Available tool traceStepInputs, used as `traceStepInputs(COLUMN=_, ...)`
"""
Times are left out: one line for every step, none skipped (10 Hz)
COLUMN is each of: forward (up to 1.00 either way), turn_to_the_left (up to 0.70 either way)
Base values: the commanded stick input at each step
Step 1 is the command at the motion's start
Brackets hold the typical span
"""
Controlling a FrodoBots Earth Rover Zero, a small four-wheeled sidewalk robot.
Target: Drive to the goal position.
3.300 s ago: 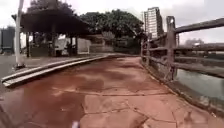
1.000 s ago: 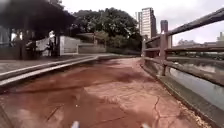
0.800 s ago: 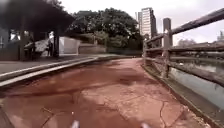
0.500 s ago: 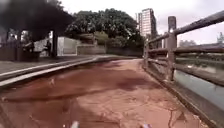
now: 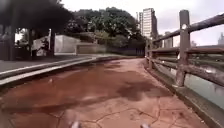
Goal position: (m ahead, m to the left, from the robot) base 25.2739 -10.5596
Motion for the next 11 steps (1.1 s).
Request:
traceStepInputs(forward=0.70, turn_to_the_left=0.00)
traceStepInputs(forward=0.70, turn_to_the_left=0.00)
traceStepInputs(forward=0.70, turn_to_the_left=0.00)
traceStepInputs(forward=0.70, turn_to_the_left=0.00)
traceStepInputs(forward=0.70, turn_to_the_left=0.00)
traceStepInputs(forward=0.70, turn_to_the_left=-0.35)
traceStepInputs(forward=0.70, turn_to_the_left=-0.35)
traceStepInputs(forward=0.70, turn_to_the_left=-0.35)
traceStepInputs(forward=0.70, turn_to_the_left=-0.35)
traceStepInputs(forward=0.70, turn_to_the_left=-0.35)
traceStepInputs(forward=0.70, turn_to_the_left=-0.33)
